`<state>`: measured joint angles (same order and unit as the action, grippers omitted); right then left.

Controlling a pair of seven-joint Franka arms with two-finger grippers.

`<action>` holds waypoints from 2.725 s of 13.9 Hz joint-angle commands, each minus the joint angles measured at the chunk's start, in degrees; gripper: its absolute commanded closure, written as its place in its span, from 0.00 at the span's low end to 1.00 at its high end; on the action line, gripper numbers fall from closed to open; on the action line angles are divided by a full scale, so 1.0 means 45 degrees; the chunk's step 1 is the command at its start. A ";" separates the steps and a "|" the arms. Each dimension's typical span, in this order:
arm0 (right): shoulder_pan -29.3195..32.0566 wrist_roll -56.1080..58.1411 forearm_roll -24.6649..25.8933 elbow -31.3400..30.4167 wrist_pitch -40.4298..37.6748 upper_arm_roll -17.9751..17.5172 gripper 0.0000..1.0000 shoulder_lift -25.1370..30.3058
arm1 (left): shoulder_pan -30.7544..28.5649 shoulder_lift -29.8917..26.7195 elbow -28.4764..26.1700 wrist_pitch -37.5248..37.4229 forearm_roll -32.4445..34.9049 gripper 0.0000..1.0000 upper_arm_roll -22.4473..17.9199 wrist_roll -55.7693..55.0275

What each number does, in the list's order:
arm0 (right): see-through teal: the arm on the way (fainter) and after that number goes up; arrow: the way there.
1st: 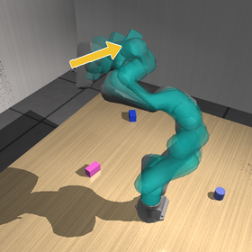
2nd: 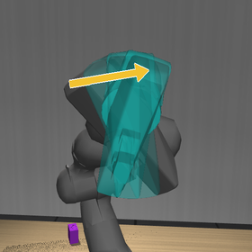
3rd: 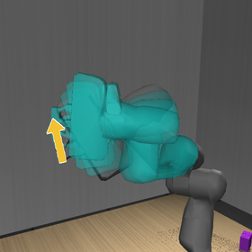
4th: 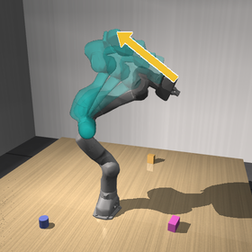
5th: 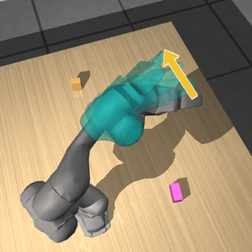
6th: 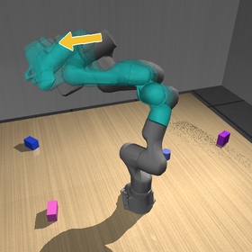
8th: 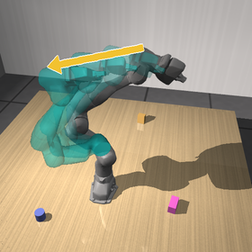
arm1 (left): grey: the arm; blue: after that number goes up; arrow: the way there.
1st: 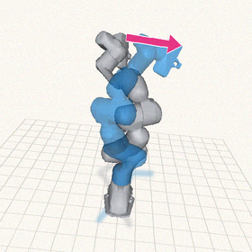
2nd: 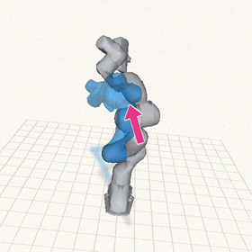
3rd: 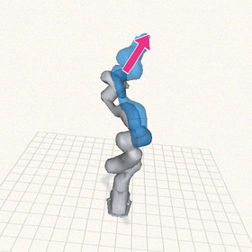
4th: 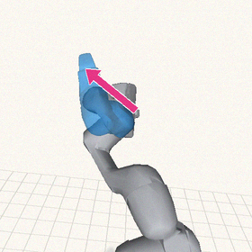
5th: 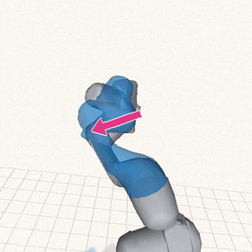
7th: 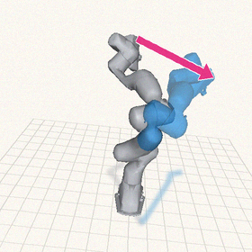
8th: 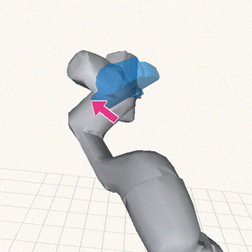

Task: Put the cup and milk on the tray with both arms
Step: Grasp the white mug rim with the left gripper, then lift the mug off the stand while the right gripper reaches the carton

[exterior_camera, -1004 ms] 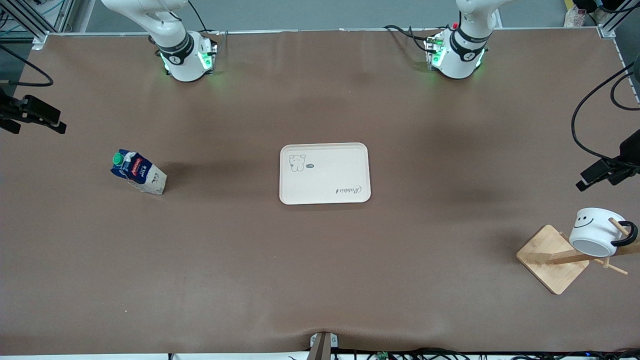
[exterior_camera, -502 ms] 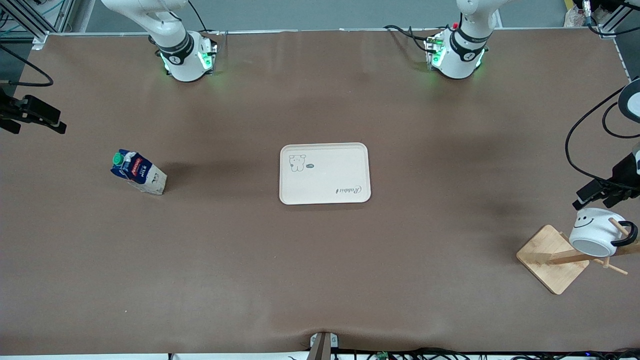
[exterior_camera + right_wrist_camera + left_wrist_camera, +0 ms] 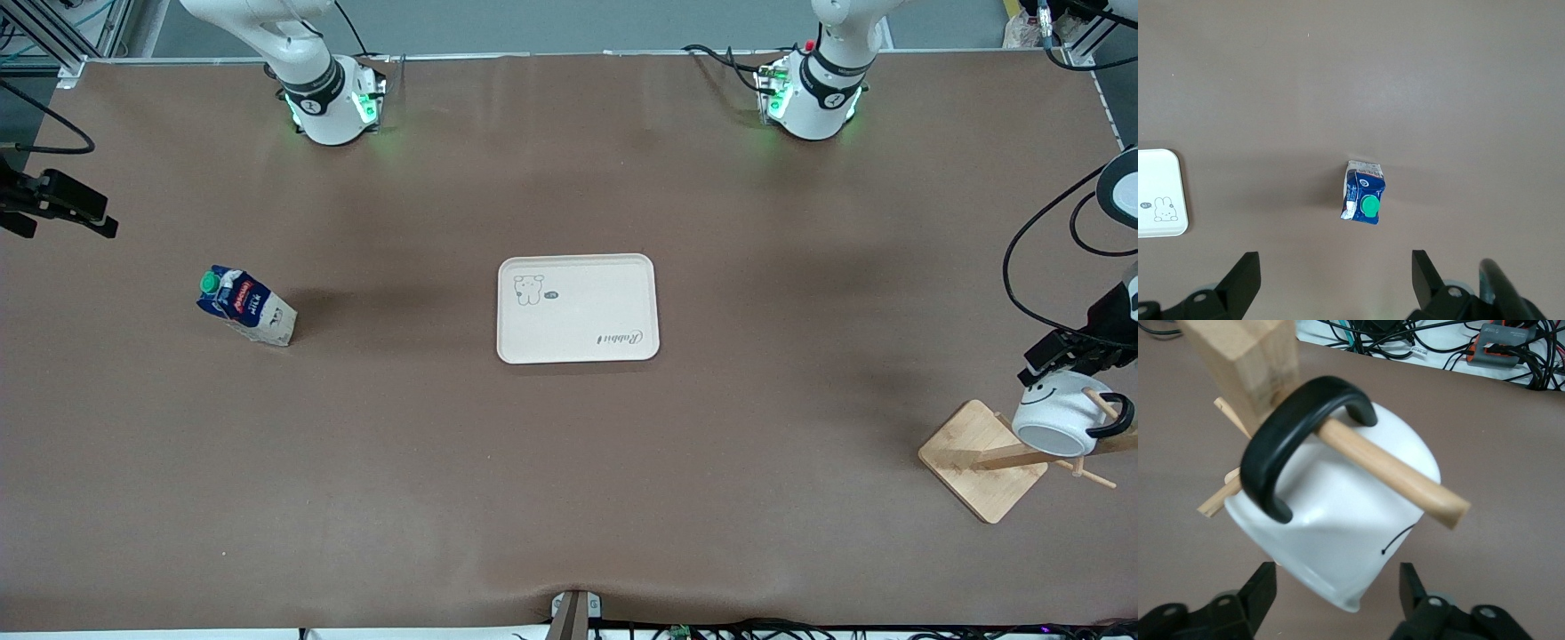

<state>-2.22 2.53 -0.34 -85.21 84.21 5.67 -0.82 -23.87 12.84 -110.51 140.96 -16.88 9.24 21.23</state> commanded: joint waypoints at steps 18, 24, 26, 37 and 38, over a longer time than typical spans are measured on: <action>0.0141 -0.0172 0.0017 0.0108 -0.0081 -0.0088 0.00 -0.0053 | 0.0422 0.0154 0.0963 -0.0406 -0.0077 0.80 0.0036 0.0166; 0.0317 -0.0172 -0.0022 0.0108 -0.0081 -0.0088 0.00 -0.0053 | 0.0539 0.0232 0.1393 -0.0953 -0.0077 1.00 0.0056 0.0126; 0.0317 -0.0172 -0.0022 0.0108 -0.0081 -0.0088 0.00 -0.0131 | 0.0636 0.0232 0.1393 -0.0953 -0.0077 1.00 0.0056 0.0126; 0.0317 -0.0172 -0.0022 0.0128 -0.0042 -0.0088 0.00 -0.0131 | 0.0617 -0.0977 0.1432 -0.4231 0.0371 1.00 0.0036 0.0029; 0.0336 -0.0172 -0.0022 0.0128 -0.0061 -0.0088 0.00 -0.0131 | 0.0636 -0.1095 0.1471 -0.4467 0.0778 1.00 0.0036 -0.0049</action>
<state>-1.48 2.49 -0.34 -85.21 84.25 5.82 -1.20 -21.17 9.90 -103.81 123.53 -15.99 9.63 21.31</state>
